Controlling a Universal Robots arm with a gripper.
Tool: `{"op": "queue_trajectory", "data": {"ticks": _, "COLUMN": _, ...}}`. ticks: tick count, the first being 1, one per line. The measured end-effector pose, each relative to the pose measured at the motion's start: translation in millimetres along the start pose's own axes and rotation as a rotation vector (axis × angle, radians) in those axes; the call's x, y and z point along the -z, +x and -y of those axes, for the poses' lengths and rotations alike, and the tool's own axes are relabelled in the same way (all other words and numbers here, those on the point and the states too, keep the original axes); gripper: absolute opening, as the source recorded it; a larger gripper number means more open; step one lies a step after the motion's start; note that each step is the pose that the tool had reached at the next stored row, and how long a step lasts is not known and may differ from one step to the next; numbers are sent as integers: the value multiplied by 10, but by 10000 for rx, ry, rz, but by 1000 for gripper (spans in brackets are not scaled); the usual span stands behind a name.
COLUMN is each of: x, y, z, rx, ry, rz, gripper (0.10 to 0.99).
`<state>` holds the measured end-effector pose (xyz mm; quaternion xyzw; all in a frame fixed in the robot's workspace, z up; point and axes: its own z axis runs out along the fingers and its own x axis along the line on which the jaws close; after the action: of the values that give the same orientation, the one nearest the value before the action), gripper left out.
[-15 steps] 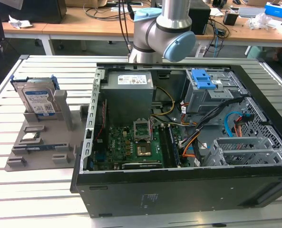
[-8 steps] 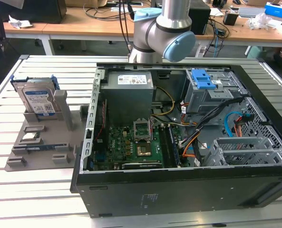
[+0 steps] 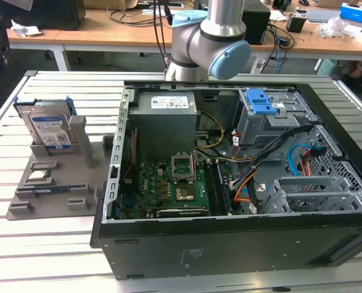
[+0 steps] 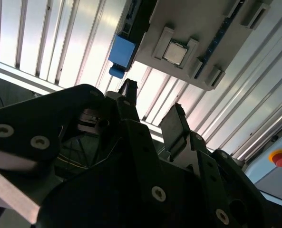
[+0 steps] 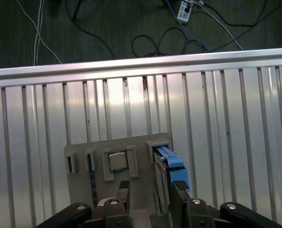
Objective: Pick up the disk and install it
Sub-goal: 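Pick up the disk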
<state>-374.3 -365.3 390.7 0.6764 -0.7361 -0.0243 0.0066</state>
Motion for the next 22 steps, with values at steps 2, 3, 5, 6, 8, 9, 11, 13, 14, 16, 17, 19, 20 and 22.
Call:
{"op": "queue_trajectory", "data": {"ticks": 2, "x": -2, "y": -16, "z": 1, "rx": 0, "ry": 0, "rz": 0, "gripper": 482}}
{"op": "queue_trajectory", "data": {"ticks": 3, "x": -3, "y": -20, "z": 1, "rx": 1, "ry": 0, "rz": 0, "gripper": 482}}
{"op": "queue_trajectory", "data": {"ticks": 5, "x": -4, "y": -26, "z": 2, "rx": 0, "ry": 0, "rz": 1, "gripper": 482}}
{"op": "queue_trajectory", "data": {"ticks": 6, "x": -5, "y": -30, "z": 2, "rx": 0, "ry": 0, "rz": 0, "gripper": 482}}
{"op": "queue_trajectory", "data": {"ticks": 8, "x": -7, "y": -35, "z": 3, "rx": 1, "ry": 0, "rz": 0, "gripper": 482}}
{"op": "queue_trajectory", "data": {"ticks": 9, "x": -9, "y": -39, "z": 4, "rx": 0, "ry": -1, "rz": 0, "gripper": 482}}
{"op": "queue_trajectory", "data": {"ticks": 11, "x": -14, "y": -43, "z": 6, "rx": 0, "ry": 0, "rz": 0, "gripper": 482}}
{"op": "queue_trajectory", "data": {"ticks": 13, "x": -20, "y": -47, "z": 9, "rx": 0, "ry": 0, "rz": 1, "gripper": 482}}
{"op": "queue_trajectory", "data": {"ticks": 14, "x": -22, "y": -49, "z": 10, "rx": 0, "ry": -1, "rz": 0, "gripper": 482}}
{"op": "queue_trajectory", "data": {"ticks": 16, "x": -26, "y": -50, "z": 12, "rx": 1, "ry": 0, "rz": 1, "gripper": 482}}
{"op": "queue_trajectory", "data": {"ticks": 17, "x": -28, "y": -51, "z": 12, "rx": 0, "ry": 0, "rz": 0, "gripper": 482}}
{"op": "queue_trajectory", "data": {"ticks": 19, "x": -35, "y": -53, "z": 14, "rx": -1, "ry": -1, "rz": 0, "gripper": 482}}
{"op": "queue_trajectory", "data": {"ticks": 20, "x": -38, "y": -53, "z": 15, "rx": 0, "ry": -1, "rz": 0, "gripper": 482}}
{"op": "queue_trajectory", "data": {"ticks": 22, "x": -48, "y": -53, "z": 16, "rx": 0, "ry": -2, "rz": -1, "gripper": 482}}
